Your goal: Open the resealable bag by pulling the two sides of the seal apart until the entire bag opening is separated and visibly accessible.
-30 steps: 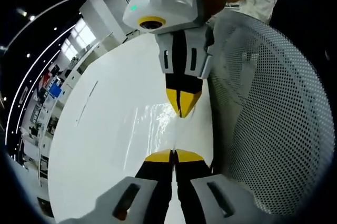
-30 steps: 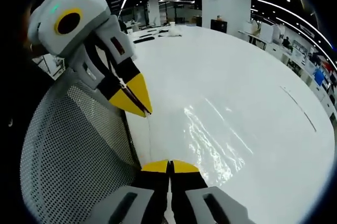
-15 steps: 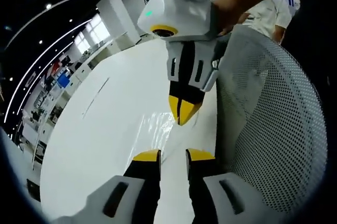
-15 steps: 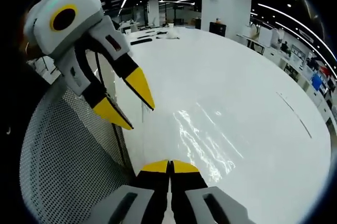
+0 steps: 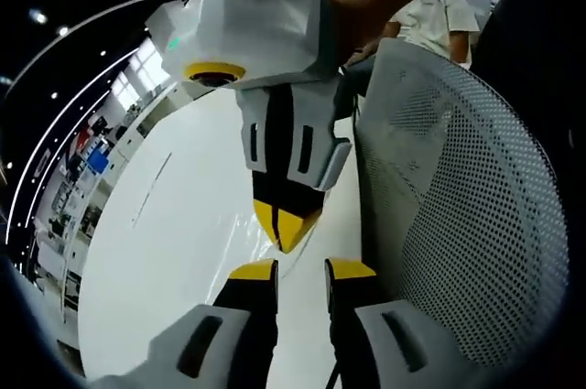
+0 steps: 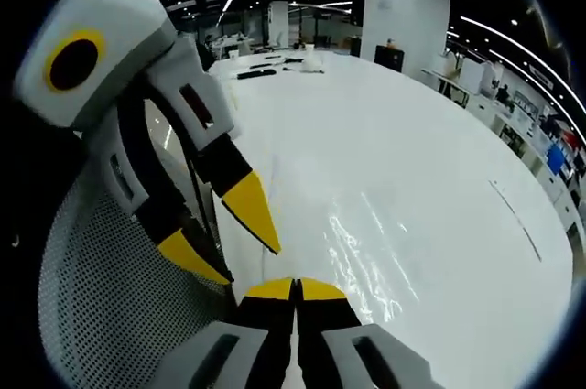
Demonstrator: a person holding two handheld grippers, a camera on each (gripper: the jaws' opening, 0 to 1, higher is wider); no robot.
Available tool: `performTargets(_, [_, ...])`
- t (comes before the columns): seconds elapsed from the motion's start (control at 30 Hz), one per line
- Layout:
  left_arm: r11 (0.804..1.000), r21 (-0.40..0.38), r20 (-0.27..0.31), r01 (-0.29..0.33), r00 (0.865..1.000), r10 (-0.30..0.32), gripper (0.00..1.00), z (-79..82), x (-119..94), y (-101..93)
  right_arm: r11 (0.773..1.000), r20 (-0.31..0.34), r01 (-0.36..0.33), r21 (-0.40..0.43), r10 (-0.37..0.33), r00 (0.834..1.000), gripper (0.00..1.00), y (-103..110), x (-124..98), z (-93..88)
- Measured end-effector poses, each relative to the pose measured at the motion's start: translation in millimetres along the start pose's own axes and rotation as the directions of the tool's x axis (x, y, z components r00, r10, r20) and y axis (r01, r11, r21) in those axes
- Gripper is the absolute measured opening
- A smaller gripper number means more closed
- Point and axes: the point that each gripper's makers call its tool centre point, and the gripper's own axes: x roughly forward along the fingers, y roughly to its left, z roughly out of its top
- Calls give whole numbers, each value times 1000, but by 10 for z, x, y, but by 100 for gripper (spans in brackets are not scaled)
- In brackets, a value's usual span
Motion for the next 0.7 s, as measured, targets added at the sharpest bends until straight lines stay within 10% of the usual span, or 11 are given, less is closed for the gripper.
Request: performTargets(0.7, [999,5,-57,-45,997,46,2,-113,18,129,989,120,130,-70,-121,985,0,-225,-198,542])
